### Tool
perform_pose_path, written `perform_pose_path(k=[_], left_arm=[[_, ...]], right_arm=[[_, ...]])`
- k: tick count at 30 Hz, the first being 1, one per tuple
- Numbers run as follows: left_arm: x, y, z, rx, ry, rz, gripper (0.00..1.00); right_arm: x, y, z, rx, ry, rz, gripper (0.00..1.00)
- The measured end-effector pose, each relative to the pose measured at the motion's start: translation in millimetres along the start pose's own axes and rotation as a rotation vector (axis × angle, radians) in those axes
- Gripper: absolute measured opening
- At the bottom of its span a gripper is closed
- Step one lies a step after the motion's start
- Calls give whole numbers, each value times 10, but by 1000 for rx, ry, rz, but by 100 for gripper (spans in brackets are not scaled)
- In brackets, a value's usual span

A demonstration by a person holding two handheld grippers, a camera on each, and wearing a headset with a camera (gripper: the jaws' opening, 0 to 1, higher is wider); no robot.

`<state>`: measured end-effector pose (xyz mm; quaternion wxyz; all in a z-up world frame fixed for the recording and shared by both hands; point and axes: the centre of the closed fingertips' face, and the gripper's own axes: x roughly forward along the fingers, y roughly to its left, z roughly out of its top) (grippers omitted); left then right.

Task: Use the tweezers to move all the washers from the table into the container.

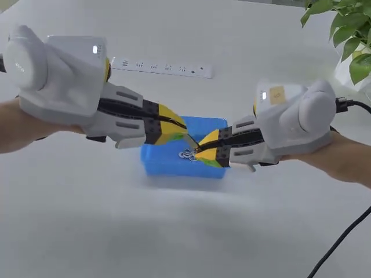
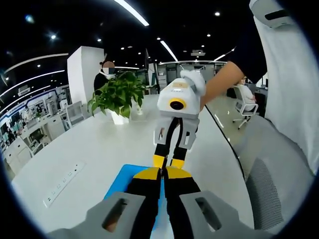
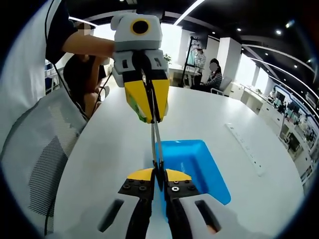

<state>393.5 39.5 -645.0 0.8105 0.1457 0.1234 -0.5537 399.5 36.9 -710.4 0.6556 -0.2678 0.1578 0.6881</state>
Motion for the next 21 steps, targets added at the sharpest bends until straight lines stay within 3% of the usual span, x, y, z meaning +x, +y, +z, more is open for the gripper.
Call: perform_pose_path(k=[10,21], left_arm=[[-14,-204,-158,-54,-5,1,6],[46,-280,-464,-105,25,-7,6]], right_arm=[[-7,226,-81,-7,50,38,8],[111,325,-283,-15,116,87,8]])
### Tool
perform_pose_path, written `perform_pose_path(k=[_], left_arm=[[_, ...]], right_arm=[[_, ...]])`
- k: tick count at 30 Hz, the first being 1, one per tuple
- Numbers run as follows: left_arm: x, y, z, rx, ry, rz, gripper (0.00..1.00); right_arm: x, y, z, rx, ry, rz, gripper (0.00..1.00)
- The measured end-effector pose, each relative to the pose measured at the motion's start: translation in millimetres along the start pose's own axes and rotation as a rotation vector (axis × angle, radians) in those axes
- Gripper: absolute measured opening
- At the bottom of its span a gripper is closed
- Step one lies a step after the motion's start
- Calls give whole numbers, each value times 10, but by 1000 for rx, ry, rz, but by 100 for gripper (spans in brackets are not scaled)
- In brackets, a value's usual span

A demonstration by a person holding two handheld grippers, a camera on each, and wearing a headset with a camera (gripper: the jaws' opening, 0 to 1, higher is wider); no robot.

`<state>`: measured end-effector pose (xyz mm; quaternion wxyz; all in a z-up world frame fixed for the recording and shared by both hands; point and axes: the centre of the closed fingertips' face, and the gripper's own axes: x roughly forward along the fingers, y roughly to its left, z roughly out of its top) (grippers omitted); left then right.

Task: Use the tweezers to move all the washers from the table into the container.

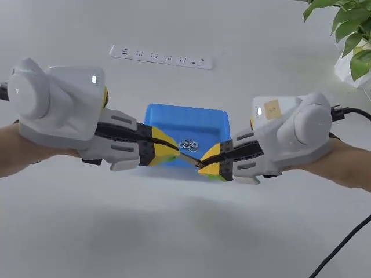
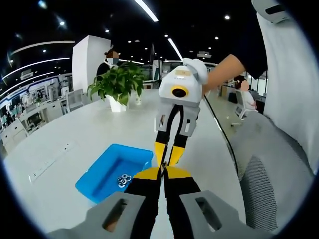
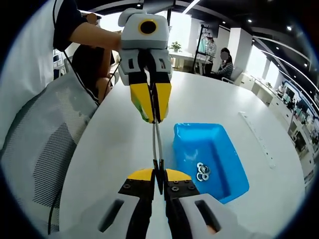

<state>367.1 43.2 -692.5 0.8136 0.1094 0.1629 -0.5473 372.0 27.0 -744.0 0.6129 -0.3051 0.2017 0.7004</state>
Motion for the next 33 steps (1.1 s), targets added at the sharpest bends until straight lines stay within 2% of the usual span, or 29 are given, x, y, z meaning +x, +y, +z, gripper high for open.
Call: perform_pose_path(k=[6,10,13,15,16,17,18,21,29,33], left_arm=[[93,-35,-235,-10,40,-19,6],[171,-47,-453,-1,92,-27,7],[228,-53,-593,23,139,-38,7],[243,-27,-745,46,209,-31,5],[266,-48,-781,64,220,-43,5],[274,-58,-797,49,219,-43,4],[284,-84,-799,31,210,-50,4],[306,-90,-842,33,221,-47,5],[300,-66,-864,13,225,-35,5],[291,-58,-894,15,248,-23,7]], right_arm=[[115,56,-201,-19,72,24,8],[207,74,-336,-23,121,29,8],[268,84,-440,-39,162,32,8],[284,104,-441,-34,157,44,8],[290,111,-425,-30,150,46,7],[307,124,-436,-28,159,49,7],[306,92,-490,-56,190,41,7],[340,87,-475,-33,167,49,7],[356,72,-534,-65,197,42,10],[350,89,-547,-82,212,33,11]])
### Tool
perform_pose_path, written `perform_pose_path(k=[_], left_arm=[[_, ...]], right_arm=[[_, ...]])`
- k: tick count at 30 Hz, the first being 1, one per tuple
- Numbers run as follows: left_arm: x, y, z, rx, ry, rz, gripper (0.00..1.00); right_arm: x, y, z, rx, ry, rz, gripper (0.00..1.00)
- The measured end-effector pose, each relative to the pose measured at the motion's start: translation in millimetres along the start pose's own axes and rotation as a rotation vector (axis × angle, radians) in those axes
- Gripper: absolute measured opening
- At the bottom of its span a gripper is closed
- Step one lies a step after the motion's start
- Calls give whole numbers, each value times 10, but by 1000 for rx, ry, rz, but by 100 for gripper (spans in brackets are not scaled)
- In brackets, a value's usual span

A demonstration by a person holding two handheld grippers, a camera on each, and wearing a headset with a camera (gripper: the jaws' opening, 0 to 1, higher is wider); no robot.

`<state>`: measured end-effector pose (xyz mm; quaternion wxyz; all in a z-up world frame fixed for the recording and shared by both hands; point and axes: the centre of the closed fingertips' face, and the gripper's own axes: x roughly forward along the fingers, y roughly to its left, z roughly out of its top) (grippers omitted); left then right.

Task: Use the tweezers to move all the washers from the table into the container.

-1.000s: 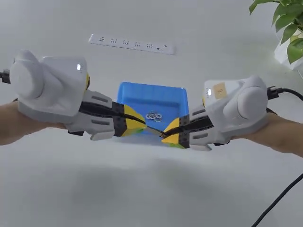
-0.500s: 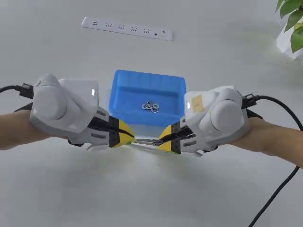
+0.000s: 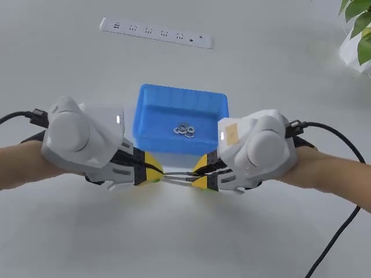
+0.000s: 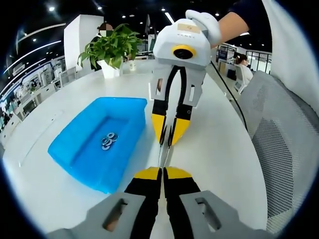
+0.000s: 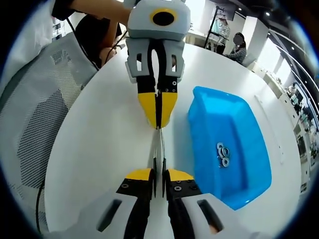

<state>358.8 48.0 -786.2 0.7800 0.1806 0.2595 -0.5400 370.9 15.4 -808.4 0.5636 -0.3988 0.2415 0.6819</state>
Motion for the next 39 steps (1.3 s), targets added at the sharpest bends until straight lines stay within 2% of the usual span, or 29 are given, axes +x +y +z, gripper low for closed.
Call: perform_pose_path(k=[4,7,9,11,12,15,18,21,23,24,25,26,28,29,30,31,33,36,39], left_arm=[[-54,5,23,-15,4,26,8],[-93,-25,-14,-3,24,34,11],[-144,-51,-40,-5,36,41,12],[-233,-66,-57,-3,48,57,16],[-275,-63,-55,-6,48,68,17],[-469,-31,-19,-34,28,121,23],[-617,-13,-3,-23,22,166,29],[-725,-1,3,-37,18,212,36],[-791,6,12,-51,17,242,42],[-842,50,18,-61,28,284,44],[-889,76,71,-58,14,317,45],[-949,63,201,-35,-32,330,48],[-1052,26,346,-43,-82,336,55],[-1087,14,374,-48,-86,337,60],[-1118,-1,412,-68,-95,333,66],[-1129,-20,432,-95,-102,327,76],[-1136,-97,506,-120,-133,292,86],[-1139,-175,531,-114,-131,275,90],[-1140,-228,526,-94,-110,282,98]], right_arm=[[-19,12,-18,16,18,-4,14],[-56,23,-50,26,37,-13,18],[-113,19,-27,35,27,-30,18],[-195,-5,59,83,-16,-56,18],[-284,-20,130,112,-55,-76,18],[-512,-23,270,192,-152,-105,21],[-724,54,361,275,-248,-101,30],[-827,84,273,298,-261,-143,36],[-891,121,236,329,-258,-167,45],[-949,89,204,349,-256,-218,52],[-990,67,208,363,-260,-247,61],[-1042,50,213,382,-273,-271,67],[-1159,49,271,414,-321,-297,73],[-1213,66,293,412,-329,-302,73],[-1235,89,292,403,-322,-301,73],[-1258,107,300,392,-313,-305,74],[-1287,115,313,386,-313,-316,77],[-1343,140,365,387,-330,-327,78],[-1380,185,413,374,-334,-337,81]])
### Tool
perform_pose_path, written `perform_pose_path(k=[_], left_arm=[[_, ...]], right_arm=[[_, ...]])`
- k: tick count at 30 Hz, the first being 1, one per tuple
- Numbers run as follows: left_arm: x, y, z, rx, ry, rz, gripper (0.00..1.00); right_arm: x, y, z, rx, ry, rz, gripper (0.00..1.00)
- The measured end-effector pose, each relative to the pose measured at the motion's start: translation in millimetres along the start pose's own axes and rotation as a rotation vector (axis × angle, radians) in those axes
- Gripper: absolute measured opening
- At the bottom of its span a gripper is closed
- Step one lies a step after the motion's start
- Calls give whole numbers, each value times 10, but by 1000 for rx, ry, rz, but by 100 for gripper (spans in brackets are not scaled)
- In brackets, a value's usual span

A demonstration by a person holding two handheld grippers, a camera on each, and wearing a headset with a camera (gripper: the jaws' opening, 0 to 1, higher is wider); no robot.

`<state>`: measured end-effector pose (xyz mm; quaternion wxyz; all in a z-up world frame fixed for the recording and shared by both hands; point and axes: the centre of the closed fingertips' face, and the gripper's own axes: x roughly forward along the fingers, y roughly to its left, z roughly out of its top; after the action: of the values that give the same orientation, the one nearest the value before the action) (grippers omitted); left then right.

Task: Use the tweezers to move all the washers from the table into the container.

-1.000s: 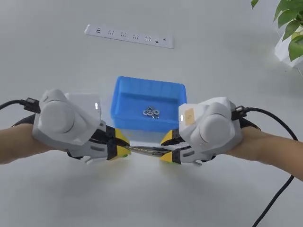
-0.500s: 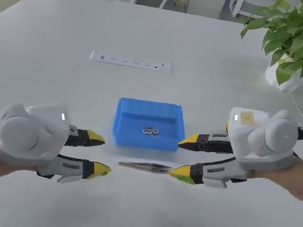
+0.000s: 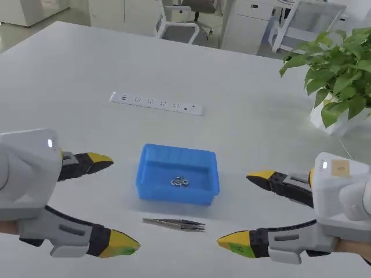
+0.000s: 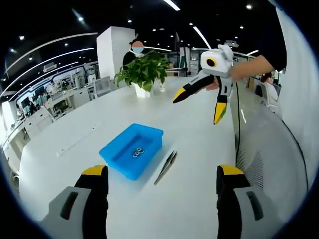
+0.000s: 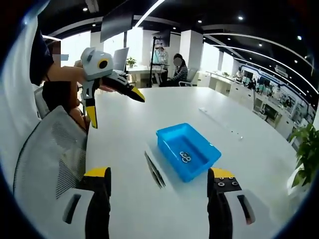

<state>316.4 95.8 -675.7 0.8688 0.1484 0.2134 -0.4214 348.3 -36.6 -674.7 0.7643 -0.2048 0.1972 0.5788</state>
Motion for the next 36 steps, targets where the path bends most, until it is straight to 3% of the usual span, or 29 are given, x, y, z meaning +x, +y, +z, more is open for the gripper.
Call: perform_pose_path(k=[3,8,15,19,22,25,36], left_arm=[[-49,-18,-8,17,17,5,99],[-172,-10,32,16,10,21,99],[-306,-20,49,32,19,39,99],[-334,-60,30,47,33,42,99],[-331,-99,66,47,-7,42,99],[-319,-109,1,39,27,42,99],[-366,-50,15,19,-1,87,99]], right_arm=[[-35,58,37,-12,-9,5,83],[-107,126,47,-36,-13,1,88],[-129,141,-83,-78,37,6,100],[-149,134,-123,-100,56,0,100],[-161,135,-127,-105,56,-3,100],[-166,121,-131,-115,63,-6,100],[-190,103,-155,-104,63,2,100]])
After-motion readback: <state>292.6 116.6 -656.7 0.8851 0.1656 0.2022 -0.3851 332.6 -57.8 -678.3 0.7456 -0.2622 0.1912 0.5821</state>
